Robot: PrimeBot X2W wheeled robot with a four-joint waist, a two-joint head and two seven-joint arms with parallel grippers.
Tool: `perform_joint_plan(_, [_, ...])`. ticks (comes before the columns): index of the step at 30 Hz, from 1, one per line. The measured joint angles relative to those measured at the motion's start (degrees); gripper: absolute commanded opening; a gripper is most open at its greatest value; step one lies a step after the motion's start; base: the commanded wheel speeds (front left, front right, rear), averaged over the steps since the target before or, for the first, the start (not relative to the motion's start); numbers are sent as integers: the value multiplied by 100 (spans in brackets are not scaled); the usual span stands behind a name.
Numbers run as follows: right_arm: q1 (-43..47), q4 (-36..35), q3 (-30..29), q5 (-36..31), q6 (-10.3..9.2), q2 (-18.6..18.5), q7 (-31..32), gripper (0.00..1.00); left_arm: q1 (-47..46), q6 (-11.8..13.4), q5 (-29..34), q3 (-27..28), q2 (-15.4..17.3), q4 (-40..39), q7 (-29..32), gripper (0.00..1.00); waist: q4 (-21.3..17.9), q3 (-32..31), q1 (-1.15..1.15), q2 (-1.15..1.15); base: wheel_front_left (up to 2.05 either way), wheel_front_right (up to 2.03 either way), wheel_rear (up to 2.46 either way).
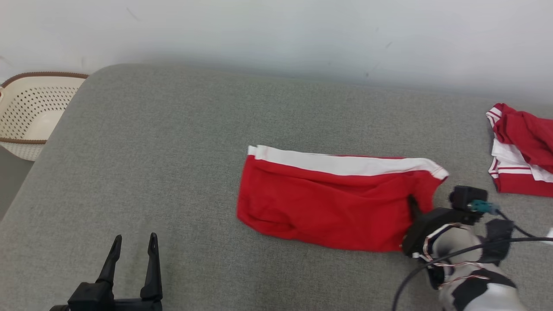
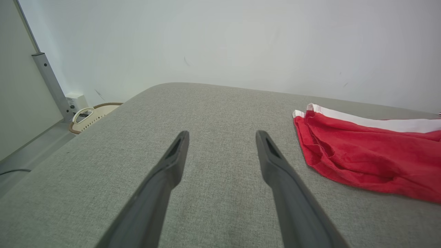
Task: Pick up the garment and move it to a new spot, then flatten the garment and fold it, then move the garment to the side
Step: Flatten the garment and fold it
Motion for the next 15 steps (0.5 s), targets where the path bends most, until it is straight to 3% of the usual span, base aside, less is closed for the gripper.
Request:
perform_joint_plan(7, [140, -541, 304, 474, -1, -661, 197, 0, 81, 7, -20, 4, -1, -3, 0, 100, -126, -48, 0, 0, 0, 0, 0])
perform_joint_plan(15, [343, -1892, 645, 1614, -1, -597, 672, 0, 89, 16, -56, -79, 0, -1, 0, 100, -183, -60, 0, 0, 0, 0, 0])
